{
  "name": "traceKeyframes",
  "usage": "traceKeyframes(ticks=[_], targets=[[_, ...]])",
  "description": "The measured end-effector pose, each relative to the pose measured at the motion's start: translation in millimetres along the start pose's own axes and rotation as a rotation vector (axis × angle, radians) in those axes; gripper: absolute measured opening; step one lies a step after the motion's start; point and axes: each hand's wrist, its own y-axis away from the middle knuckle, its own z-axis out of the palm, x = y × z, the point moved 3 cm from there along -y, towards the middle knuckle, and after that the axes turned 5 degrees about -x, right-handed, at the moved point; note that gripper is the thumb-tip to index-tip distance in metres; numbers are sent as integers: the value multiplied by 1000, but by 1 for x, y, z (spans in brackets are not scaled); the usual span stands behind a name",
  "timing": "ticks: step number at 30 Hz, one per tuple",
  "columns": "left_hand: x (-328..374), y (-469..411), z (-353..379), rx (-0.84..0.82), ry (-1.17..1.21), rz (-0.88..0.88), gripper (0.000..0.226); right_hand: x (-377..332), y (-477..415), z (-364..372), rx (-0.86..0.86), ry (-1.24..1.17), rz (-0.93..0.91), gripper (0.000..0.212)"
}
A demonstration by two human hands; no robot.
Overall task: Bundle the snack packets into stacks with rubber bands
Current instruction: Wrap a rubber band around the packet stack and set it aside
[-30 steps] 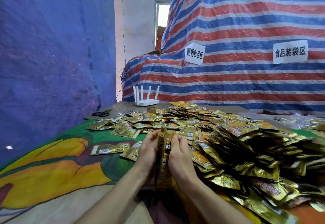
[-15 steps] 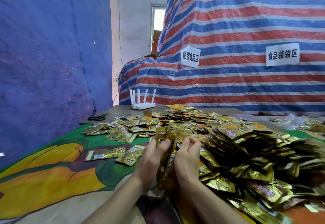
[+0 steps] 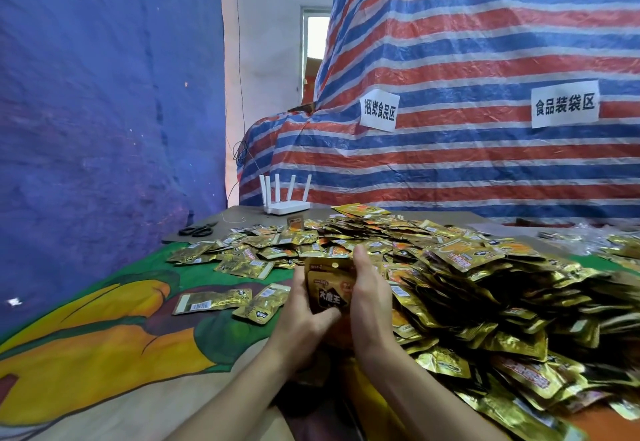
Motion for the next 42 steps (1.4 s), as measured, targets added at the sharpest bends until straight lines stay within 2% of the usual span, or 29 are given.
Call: traceKeyframes(ticks=[3,9,12,14,16,20,23,29,31,33,36,40,42], targets=[[1,0,2,26,-69,-28,68,1,-5,-3,-1,-52,90,32],[6,-4,1,100,-74,87,59,5,-6,-1,-79,-110,153,41],[4,-4,-1,87,28,14,52,9,-8,-2,-110,-96,137,45],[1,-3,1,10,80,-60,39,9,-8,-3,-108,-21,102,41],[1,-2,1,-35,90,-88,29,5,-5,-4,-105,105,-12,33],[15,6,11,-65,5,-26,32,-15,3,-7,-54,258,-262,19],[34,11,24,-54,-22,23,25,-34,8,-17,-25,312,-288,13],[46,15,51,-47,-136,119,35,-69,24,-77,-85,539,-338,16],[33,20,53,-3,-204,92,39,-85,28,-108,-54,676,-282,15],[26,27,55,-7,-333,107,44,-105,33,-144,9,858,-240,26],[23,33,53,-2,-350,112,48,-139,41,-207,112,1180,-116,42],[22,33,54,8,-356,124,46,-170,50,-295,128,1679,342,18],[21,33,53,5,-339,105,42,-173,62,-329,93,1861,530,21]])
